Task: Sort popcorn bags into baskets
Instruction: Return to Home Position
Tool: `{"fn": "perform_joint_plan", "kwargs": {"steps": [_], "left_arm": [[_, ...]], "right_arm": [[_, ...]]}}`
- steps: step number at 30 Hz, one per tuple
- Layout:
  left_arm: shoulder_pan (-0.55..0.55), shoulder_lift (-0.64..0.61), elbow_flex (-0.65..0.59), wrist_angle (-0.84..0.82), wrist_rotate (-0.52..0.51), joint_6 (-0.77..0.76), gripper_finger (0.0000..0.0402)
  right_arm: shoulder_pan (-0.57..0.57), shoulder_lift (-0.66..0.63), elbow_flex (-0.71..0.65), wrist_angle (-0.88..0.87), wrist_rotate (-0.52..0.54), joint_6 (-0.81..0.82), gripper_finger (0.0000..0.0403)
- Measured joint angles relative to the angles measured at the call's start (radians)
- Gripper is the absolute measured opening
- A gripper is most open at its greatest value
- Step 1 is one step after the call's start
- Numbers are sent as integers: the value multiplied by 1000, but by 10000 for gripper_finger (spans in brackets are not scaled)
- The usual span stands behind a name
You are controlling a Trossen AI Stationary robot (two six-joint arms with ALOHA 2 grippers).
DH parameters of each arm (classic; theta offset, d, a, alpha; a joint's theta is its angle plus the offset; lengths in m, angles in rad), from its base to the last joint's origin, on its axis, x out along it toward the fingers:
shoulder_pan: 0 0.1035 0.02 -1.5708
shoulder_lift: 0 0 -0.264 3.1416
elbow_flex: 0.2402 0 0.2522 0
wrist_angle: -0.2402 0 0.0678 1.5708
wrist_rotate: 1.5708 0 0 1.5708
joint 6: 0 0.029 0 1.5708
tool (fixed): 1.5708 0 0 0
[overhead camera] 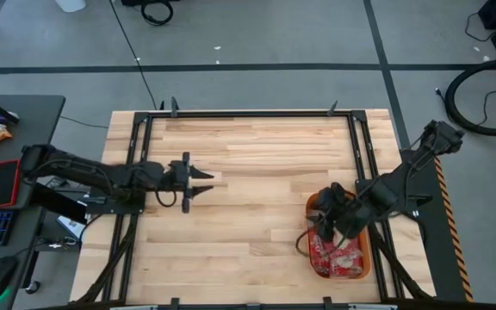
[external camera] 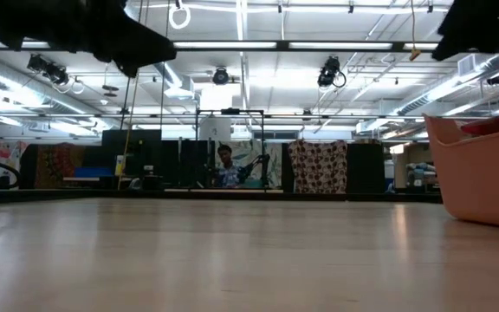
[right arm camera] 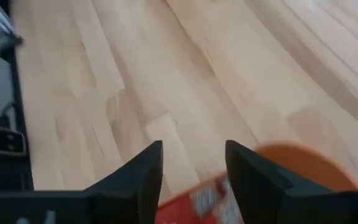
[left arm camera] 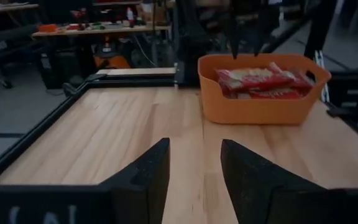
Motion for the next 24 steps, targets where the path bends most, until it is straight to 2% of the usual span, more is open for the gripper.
{"fn": "perform_joint_plan", "kwargs": {"steps": [4,8,12,21,24], "left_arm": [[16,-55,-49,24,-1,-49,143],[16,-123,-95,57,-8,-80,142],[22,-195,-131,57,-26,-108,142],[108,-362,-217,51,-29,-163,142],[127,-413,-233,18,-29,-164,142]], "right_arm": [[-62,-113,-160,264,-1,-158,171],[-138,-206,-306,542,-77,-351,170],[-231,-282,-422,731,-164,-508,170],[-458,-466,-612,877,-353,-680,170],[-508,-547,-660,892,-368,-711,170]]}}
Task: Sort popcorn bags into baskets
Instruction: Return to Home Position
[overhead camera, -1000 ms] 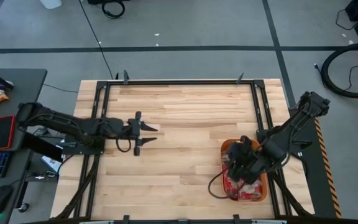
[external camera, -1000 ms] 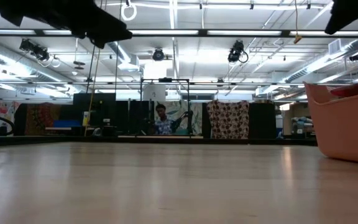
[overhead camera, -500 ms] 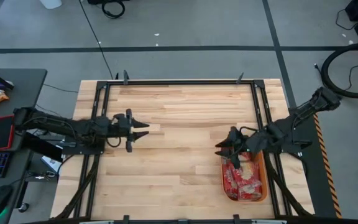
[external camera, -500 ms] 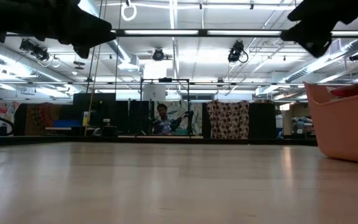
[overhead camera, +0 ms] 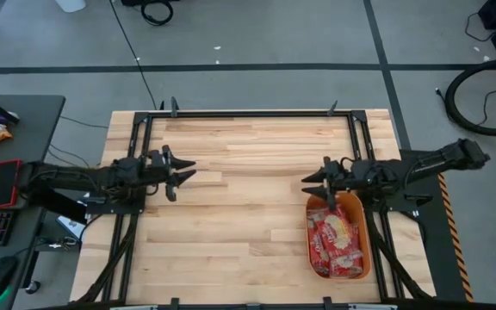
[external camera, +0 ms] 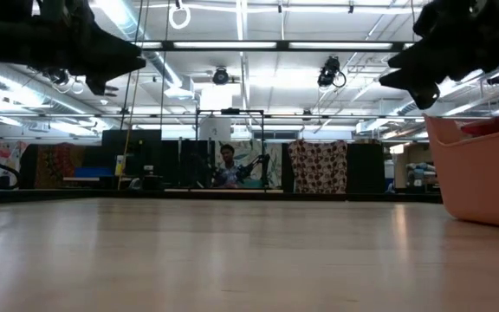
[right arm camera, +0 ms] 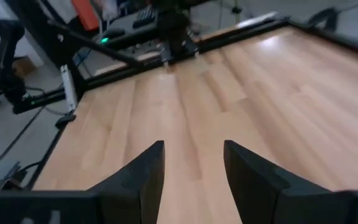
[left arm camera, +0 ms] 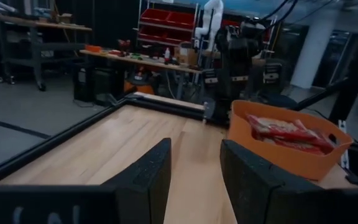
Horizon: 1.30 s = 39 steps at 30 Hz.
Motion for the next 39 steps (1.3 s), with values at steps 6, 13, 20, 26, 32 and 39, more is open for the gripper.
{"fn": "perform_joint_plan", "kwargs": {"steps": [6,13,20,26,32,39], "left_arm": [[6,-79,-10,-66,-40,0,142],[5,-127,-10,-109,-49,-31,142],[-43,-128,-10,-194,-80,-97,142],[-137,-159,-10,-244,-278,-49,142],[-186,-186,-10,-270,-270,29,142],[-186,-187,-140,-66,-159,158,142]], "right_arm": [[-46,-166,-137,133,12,-64,170],[-75,-275,-272,358,13,-92,170],[-75,-329,-270,352,8,-200,170],[-93,-394,-269,347,35,-308,170],[-105,-424,-269,309,64,-317,170],[-106,-424,-268,323,119,-277,170]]}}
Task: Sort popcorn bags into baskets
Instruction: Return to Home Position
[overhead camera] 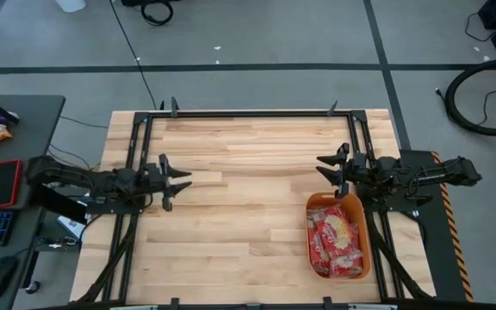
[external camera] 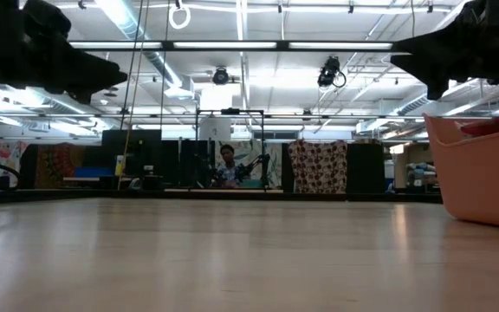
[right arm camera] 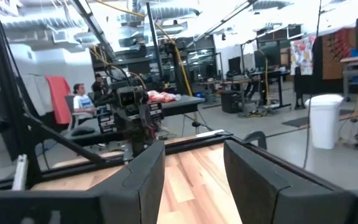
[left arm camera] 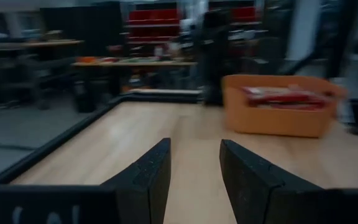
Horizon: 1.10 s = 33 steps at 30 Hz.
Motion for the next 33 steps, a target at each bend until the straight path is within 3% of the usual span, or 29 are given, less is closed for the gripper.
{"fn": "perform_joint_plan", "kwargs": {"steps": [7,18,33], "left_arm": [[3,1,0,6,195,14,142],[4,3,0,-2,199,-279,142],[4,3,-1,-2,199,-307,142]], "right_arm": [[0,1,0,0,-3,67,170],[0,1,0,0,-6,63,170],[0,1,0,0,-6,63,170]]}}
